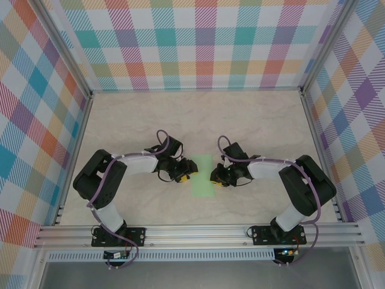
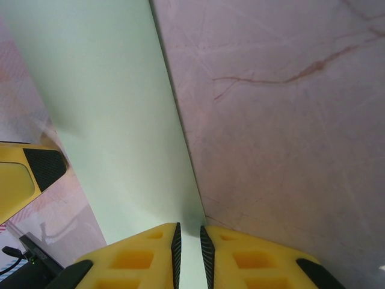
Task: Fold a paper plane with a square sheet of paper (pick it up from the middle)
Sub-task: First fold in half a square sheet of paper at the center of the table.
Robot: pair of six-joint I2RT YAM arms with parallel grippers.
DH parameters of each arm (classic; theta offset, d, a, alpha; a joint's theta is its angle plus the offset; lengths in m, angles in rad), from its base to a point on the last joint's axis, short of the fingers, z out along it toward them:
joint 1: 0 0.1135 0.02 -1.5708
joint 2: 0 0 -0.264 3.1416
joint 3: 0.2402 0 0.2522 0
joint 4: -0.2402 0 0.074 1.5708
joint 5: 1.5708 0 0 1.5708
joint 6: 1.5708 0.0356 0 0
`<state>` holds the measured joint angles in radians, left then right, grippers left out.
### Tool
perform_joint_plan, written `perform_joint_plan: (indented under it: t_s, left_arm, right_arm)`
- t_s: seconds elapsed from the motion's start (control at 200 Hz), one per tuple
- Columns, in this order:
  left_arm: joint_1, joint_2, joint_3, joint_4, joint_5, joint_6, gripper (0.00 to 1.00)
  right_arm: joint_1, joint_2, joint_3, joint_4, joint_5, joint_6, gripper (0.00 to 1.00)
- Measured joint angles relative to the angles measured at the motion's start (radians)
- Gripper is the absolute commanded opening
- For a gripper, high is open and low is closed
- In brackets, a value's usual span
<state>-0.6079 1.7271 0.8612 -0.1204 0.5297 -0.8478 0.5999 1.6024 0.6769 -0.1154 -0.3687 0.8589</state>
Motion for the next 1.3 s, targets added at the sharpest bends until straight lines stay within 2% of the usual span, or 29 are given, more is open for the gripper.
perform_joint_plan:
  t_s: [0.385, 0.84, 1.3]
  left_arm:
    - [-0.007, 0.015, 0.000, 0.045, 0.027, 0.000, 0.44]
    - [-0.007, -0.032, 0.001, -0.015, -0.044, 0.008, 0.48]
    - [-0.007, -0.032, 0.002, -0.019, -0.044, 0.009, 0.48]
  right_arm:
    - [-0.002, 0.000, 0.000, 0.001, -0.003, 0.003, 0.20]
    - [0.005, -0.023, -0.004, 0.000, 0.007, 0.024, 0.23]
    - [0.010, -0.048, -0.003, 0.003, 0.007, 0.019, 0.24]
